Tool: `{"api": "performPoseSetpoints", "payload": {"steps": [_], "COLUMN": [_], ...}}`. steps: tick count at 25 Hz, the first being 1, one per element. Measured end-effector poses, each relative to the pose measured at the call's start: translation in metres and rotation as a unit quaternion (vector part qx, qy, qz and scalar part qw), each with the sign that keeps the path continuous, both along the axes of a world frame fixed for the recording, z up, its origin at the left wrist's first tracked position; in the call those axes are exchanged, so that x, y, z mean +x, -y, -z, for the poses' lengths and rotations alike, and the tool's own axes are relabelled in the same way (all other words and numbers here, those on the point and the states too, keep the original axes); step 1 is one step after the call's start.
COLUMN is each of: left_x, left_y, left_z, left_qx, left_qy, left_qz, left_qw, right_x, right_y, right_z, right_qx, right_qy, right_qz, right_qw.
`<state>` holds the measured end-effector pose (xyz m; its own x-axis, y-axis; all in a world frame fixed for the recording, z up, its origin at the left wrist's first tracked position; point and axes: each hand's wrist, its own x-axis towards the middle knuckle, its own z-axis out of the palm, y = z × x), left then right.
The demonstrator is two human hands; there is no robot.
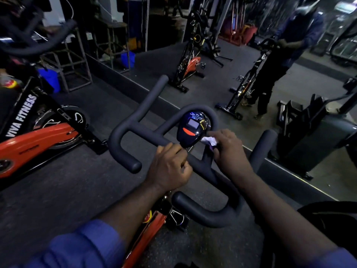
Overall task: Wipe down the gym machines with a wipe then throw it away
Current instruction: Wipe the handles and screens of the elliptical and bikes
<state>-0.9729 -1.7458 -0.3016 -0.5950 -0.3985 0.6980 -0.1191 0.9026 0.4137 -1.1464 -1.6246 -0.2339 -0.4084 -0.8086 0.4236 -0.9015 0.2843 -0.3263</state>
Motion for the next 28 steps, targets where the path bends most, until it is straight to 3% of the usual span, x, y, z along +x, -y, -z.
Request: {"api": "performPoseSetpoints", "payload": {"steps": [3,5,7,10,11,13,14,17,20,22,24,28], "left_x": [-0.001,0.001,0.003,0.001,-0.001,-0.003,-0.002,-0.002,-0.005,-0.007,-0.008,-0.003], "left_y": [0.004,0.004,0.001,-0.003,-0.002,0.001,0.0,-0.002,-0.005,-0.007,-0.008,-0.014], "left_z": [0.001,0.0,-0.002,0.0,0.002,0.004,0.004,0.002,-0.002,-0.003,-0.002,-0.003], "left_qx": [0.05,0.055,0.029,-0.04,-0.055,-0.065,-0.064,-0.071,-0.057,-0.06,-0.067,-0.072], "left_qy": [-0.01,0.017,0.043,0.064,0.066,0.067,0.073,0.096,0.121,0.126,0.128,0.119], "left_qz": [0.006,0.009,0.026,0.065,0.064,0.052,0.05,0.04,0.02,0.009,0.003,-0.022], "left_qw": [0.999,0.998,0.998,0.995,0.994,0.994,0.994,0.992,0.991,0.99,0.989,0.99], "right_x": [0.041,0.056,0.049,0.007,-0.013,-0.045,-0.051,-0.036,-0.035,-0.036,-0.024,0.005], "right_y": [-0.006,-0.022,-0.026,-0.026,-0.022,-0.004,0.009,0.056,0.061,0.044,0.02,-0.021], "right_z": [0.028,0.04,0.037,0.019,0.005,-0.018,-0.026,-0.014,0.011,0.026,0.04,0.037], "right_qx": [0.013,0.005,0.011,0.053,0.03,-0.102,-0.164,-0.241,-0.305,-0.28,-0.19,-0.042], "right_qy": [-0.059,-0.029,-0.002,-0.062,-0.056,-0.007,0.025,0.196,0.344,0.402,0.4,0.216], "right_qz": [-0.03,-0.069,-0.114,-0.255,-0.231,-0.071,0.009,0.081,0.118,0.169,0.194,0.141], "right_qw": [0.998,0.997,0.993,0.963,0.971,0.992,0.986,0.947,0.88,0.855,0.875,0.965]}}
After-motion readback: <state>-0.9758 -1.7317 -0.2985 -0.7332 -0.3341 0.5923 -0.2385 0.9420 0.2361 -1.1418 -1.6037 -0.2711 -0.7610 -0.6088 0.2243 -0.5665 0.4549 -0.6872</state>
